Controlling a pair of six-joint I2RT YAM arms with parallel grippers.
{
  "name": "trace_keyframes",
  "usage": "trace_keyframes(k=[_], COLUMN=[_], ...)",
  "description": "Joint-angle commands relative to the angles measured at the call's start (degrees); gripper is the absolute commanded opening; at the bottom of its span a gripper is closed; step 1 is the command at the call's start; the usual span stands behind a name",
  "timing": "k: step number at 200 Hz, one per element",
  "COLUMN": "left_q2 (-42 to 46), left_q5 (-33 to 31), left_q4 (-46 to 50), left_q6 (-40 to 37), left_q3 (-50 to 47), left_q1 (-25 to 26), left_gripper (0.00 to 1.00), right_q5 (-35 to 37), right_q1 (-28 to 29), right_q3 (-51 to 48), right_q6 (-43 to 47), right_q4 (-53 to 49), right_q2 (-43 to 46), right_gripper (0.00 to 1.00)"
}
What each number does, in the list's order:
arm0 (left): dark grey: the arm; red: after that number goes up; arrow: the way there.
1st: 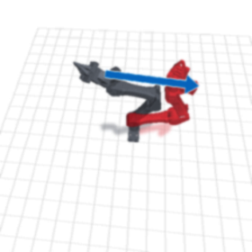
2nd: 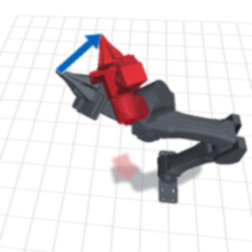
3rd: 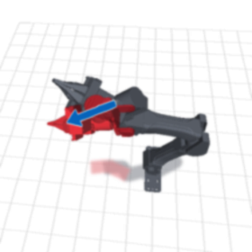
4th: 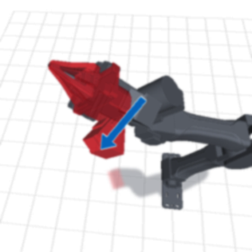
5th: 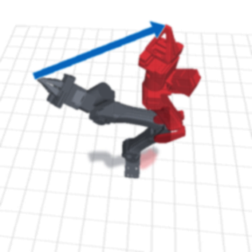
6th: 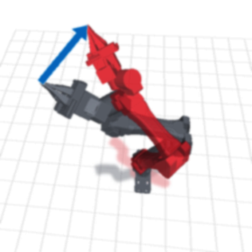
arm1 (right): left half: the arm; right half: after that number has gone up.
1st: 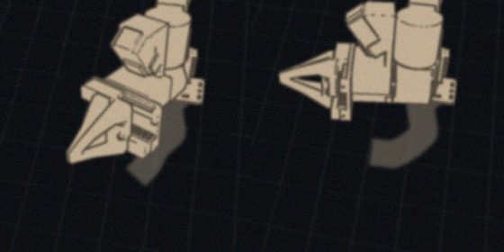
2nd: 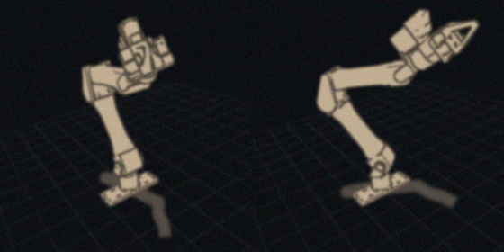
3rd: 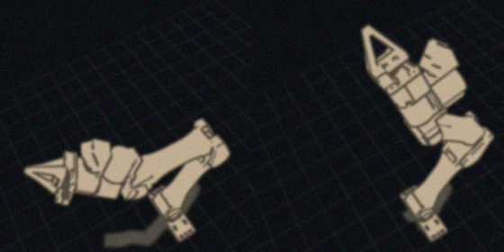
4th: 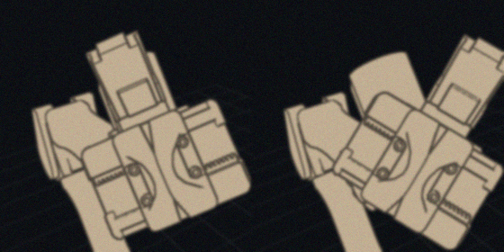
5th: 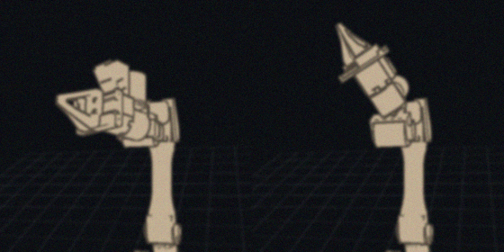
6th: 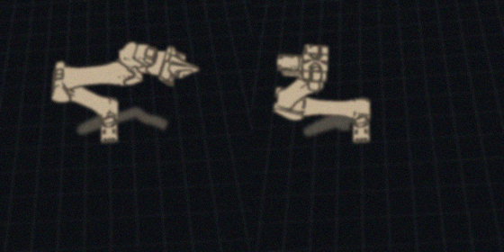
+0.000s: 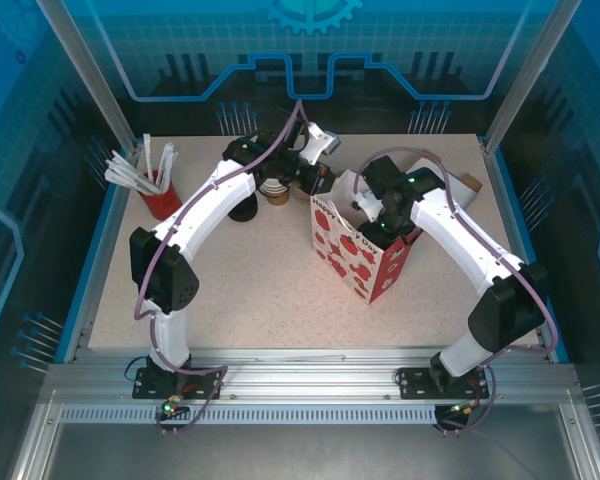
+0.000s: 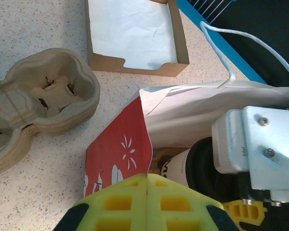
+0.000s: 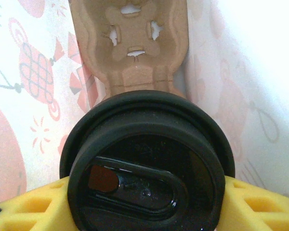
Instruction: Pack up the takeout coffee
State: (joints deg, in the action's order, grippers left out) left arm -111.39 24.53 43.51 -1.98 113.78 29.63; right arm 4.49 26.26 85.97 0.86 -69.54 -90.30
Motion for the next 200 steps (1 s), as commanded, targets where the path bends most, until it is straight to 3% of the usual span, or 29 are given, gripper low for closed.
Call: trace_keyframes(k=[1,200], left_q2=[-0.14,-0.16], left_q5=[0.77,0.65], left_q4=[2.90,2.99], left_q6=[-1.32,-1.45], left_q3=[1.21,1.45], left_q1=[0.17,0.21], left_gripper=[0.00,0.00], right_q5=[0.31,4.40], right_q1=[0.54,0.81], right_q3=[2.77,4.36], right_q6=[-0.68,-0.37], right_q4=[-2.19,-8.63], right_q2=[2.79,-1.19], right_gripper=[0.29,0.29])
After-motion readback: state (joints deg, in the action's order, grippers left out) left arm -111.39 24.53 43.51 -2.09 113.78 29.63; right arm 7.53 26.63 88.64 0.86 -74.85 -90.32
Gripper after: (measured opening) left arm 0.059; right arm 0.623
